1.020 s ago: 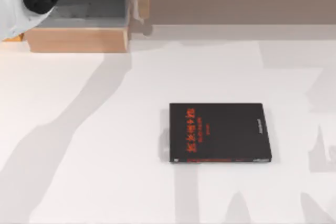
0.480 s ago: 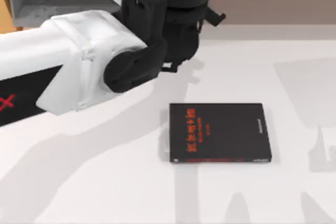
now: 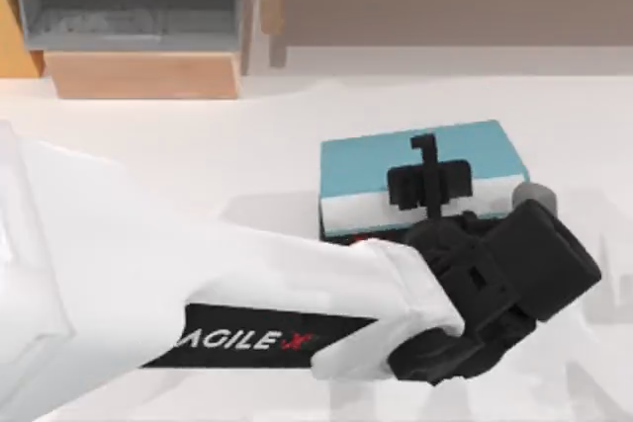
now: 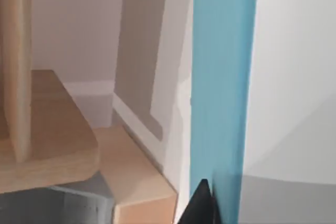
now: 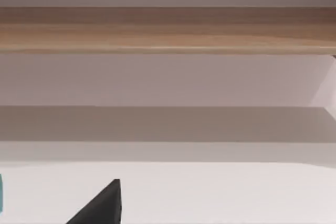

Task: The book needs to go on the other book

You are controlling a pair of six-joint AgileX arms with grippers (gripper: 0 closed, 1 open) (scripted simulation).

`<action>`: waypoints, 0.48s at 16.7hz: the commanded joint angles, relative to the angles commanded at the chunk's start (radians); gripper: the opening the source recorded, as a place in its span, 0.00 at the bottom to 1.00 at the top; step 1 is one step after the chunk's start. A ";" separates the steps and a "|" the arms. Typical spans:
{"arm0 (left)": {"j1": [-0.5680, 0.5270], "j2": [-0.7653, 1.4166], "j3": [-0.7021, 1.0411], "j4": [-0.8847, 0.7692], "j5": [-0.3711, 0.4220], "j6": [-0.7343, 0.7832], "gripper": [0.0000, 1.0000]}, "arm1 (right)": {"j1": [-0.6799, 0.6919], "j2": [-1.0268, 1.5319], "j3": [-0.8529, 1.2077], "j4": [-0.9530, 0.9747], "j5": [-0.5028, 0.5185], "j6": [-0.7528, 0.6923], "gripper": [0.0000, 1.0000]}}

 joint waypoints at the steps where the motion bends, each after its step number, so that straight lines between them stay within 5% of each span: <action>1: -0.018 0.031 -0.005 -0.013 0.000 0.009 0.00 | 0.000 0.000 0.000 0.000 0.000 0.000 1.00; 8: -0.034 0.068 -0.009 -0.027 0.002 0.021 0.00 | 0.000 0.000 0.000 0.000 0.000 0.000 1.00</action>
